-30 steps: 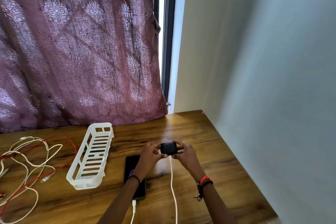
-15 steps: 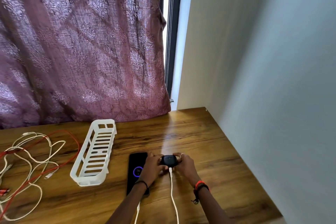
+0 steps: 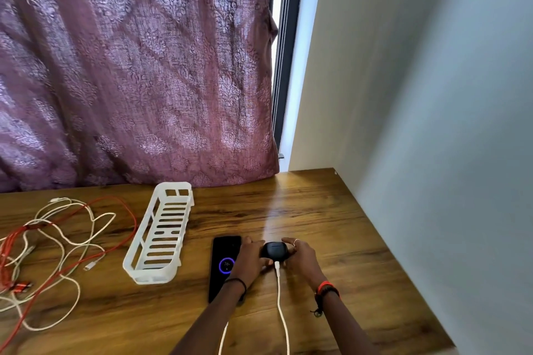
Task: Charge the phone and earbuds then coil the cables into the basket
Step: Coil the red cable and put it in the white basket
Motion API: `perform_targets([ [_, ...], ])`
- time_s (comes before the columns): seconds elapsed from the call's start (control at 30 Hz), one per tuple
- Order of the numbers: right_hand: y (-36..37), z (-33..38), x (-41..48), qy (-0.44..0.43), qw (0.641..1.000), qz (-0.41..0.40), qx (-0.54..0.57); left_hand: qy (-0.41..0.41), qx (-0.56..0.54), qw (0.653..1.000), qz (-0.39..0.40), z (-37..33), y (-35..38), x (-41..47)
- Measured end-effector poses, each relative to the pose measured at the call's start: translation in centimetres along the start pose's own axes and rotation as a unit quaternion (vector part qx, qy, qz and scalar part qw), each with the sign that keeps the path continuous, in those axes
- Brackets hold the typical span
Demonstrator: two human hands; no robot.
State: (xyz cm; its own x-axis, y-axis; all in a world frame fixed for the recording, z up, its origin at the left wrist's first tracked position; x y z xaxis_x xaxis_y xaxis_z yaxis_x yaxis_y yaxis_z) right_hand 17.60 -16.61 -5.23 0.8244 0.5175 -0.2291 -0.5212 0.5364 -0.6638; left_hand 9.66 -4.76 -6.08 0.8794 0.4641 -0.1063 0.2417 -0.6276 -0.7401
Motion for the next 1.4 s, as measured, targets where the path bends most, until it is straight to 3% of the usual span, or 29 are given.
perform_targets([
  [0.17, -1.2, 0.0, 0.3, 0.018, 0.999, -0.02, 0.025, -0.005, 0.004, 1.0, -0.011, -0.3, -2.4, -0.3],
  [0.47, -1.2, 7.1, 1.1, -0.049, 0.994, -0.082, 0.058, 0.008, -0.15, 0.968, -0.199, 2.2, -12.5, -3.1],
  [0.63, 3.0, 12.4, 0.2, -0.092, 0.991, -0.049, 0.081, -0.03, -0.138, 0.929, -0.341, 6.4, -18.0, -5.5],
  [0.73, 6.4, 14.6, -0.5, -0.092, 0.992, -0.014, 0.085, -0.088, -0.112, 0.918, -0.37, 9.6, -19.8, -6.8],
  [0.83, 10.3, 16.3, -1.1, -0.074, 0.992, 0.039, 0.099, -0.134, -0.095, 0.924, -0.345, 12.9, -20.0, -7.6],
  [1.0, 15.3, 18.5, -1.4, -0.028, 0.993, 0.062, 0.099, -0.178, -0.146, 0.947, -0.223, 16.8, -18.7, -8.1],
  [1.2, 18.1, 20.0, -2.1, -0.016, 0.994, -0.003, 0.106, -0.124, -0.239, 0.949, -0.163, 16.5, -19.4, -9.2],
  [1.4, 19.3, 20.1, -2.5, 0.036, 0.993, -0.051, 0.104, -0.124, -0.243, 0.956, -0.11, 18.3, -19.4, -9.1],
])
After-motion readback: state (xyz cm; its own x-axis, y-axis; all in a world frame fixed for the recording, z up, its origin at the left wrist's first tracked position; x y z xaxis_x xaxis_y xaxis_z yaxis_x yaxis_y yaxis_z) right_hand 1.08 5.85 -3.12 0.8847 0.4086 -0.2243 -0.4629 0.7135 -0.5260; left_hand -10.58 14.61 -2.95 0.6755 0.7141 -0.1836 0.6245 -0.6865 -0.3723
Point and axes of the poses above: each hand's wrist, its own x-axis towards the middle knuckle, its own y-axis out of the palm, z = x × y, the point moved 6 cm from there along x, towards the middle knuckle, and after that the axes turned 1 degree about -y, right-handed, at the moved point
